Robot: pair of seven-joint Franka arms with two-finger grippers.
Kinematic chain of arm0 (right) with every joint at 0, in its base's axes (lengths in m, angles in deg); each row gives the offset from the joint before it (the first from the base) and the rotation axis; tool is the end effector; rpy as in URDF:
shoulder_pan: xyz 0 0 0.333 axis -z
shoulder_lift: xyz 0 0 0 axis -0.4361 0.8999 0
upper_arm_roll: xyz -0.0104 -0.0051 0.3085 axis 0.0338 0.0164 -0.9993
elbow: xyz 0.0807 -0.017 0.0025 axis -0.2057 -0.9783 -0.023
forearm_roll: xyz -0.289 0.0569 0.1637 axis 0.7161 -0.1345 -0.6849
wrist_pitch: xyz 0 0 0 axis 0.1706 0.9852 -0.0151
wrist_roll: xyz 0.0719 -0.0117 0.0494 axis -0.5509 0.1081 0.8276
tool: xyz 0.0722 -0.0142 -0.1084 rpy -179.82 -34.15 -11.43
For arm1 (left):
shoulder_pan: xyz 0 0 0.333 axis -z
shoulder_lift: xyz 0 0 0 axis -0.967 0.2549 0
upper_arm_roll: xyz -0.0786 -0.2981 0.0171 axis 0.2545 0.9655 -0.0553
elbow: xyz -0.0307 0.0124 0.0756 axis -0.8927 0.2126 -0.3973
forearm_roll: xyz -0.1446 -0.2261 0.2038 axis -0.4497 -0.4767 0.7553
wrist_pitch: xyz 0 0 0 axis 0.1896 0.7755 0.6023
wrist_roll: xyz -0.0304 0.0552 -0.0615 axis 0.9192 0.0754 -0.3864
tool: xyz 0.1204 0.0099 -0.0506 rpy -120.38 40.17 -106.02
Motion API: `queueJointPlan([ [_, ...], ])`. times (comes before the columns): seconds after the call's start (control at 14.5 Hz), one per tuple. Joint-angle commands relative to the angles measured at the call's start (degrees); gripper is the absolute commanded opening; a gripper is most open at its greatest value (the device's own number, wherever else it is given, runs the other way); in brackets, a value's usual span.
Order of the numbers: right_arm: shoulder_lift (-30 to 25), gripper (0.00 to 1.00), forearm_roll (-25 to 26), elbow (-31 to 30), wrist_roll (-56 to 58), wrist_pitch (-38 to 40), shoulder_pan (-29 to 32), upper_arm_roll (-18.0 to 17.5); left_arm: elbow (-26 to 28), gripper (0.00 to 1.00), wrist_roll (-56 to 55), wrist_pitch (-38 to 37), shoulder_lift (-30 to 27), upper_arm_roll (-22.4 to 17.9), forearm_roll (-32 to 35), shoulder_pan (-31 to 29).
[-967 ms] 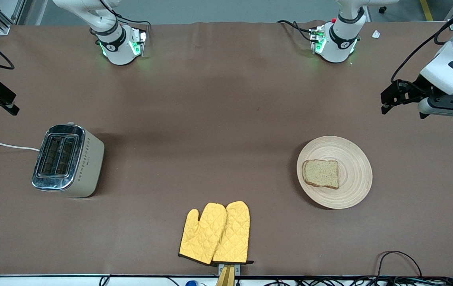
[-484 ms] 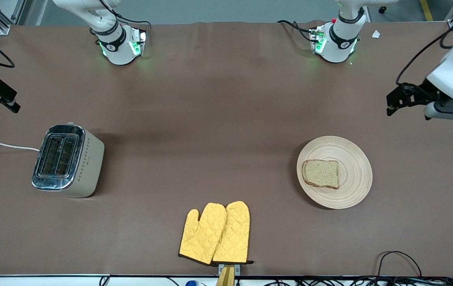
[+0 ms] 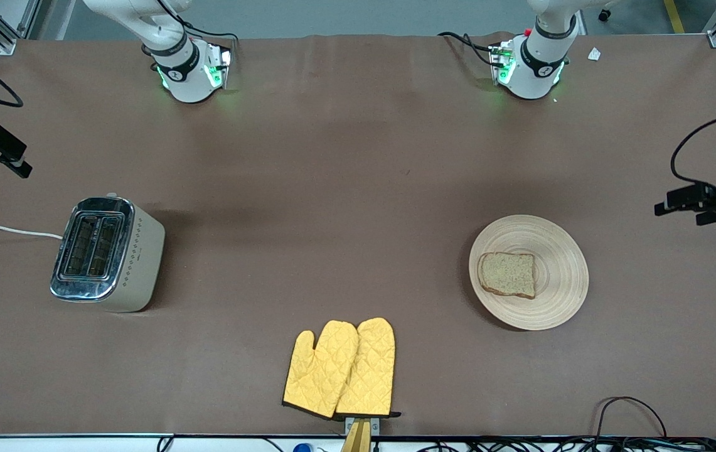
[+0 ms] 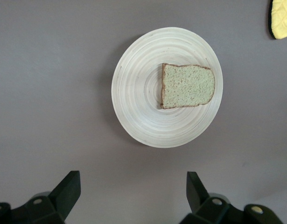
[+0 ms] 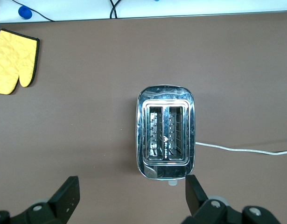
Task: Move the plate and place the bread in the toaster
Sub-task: 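Reach the left gripper down to the rim of the wooden plate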
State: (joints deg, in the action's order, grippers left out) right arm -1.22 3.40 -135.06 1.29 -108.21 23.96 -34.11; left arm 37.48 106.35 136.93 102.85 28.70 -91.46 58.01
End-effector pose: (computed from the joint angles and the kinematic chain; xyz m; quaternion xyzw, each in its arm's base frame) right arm 0.4927 -0.0170 0.6319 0.9968 -0.0197 0.0780 0.0025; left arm 0.5584 0.0900 0.4603 0.9840 -0.0444 -0.0480 0.1656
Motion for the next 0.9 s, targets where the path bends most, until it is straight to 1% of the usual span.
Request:
queueJointPlan([
  [0.0, -0.4, 1.0, 0.56, -0.88, -0.62, 0.04, 0.22, -0.04, -1.36, 1.0, -0.36, 1.12, 7.43, 0.46, -7.0, -1.67],
  [0.14, -0.4, 1.0, 0.56, -0.88, -0.62, 0.04, 0.31, 0.05, -1.36, 1.0, -0.27, 3.58, 12.0, 0.46, -11.05, -1.85],
  [0.28, -0.23, 1.0, 0.56, -0.88, -0.44, 0.04, 0.4, 0.05, -1.36, 1.0, 1.74, 6.64, 16.57, 0.46, -13.26, -1.85],
  [0.48, 0.04, 1.0, 0.48, -0.88, -0.27, 0.04, 0.4, 0.05, -1.36, 1.0, 5.6, 8.85, 22.38, 0.46, -17.47, -3.17],
  [0.62, 0.04, 1.0, 0.47, -0.88, -0.18, 0.04, 0.4, 0.05, -1.36, 1.0, 9.64, 11.31, 25.02, 0.46, -20.02, -3.17],
  [0.83, 0.04, 1.0, 0.47, -0.88, -0.09, 0.04, 0.4, 0.05, -1.36, 1.0, 11.85, 13.34, 27.66, 0.46, -20.99, -3.17],
])
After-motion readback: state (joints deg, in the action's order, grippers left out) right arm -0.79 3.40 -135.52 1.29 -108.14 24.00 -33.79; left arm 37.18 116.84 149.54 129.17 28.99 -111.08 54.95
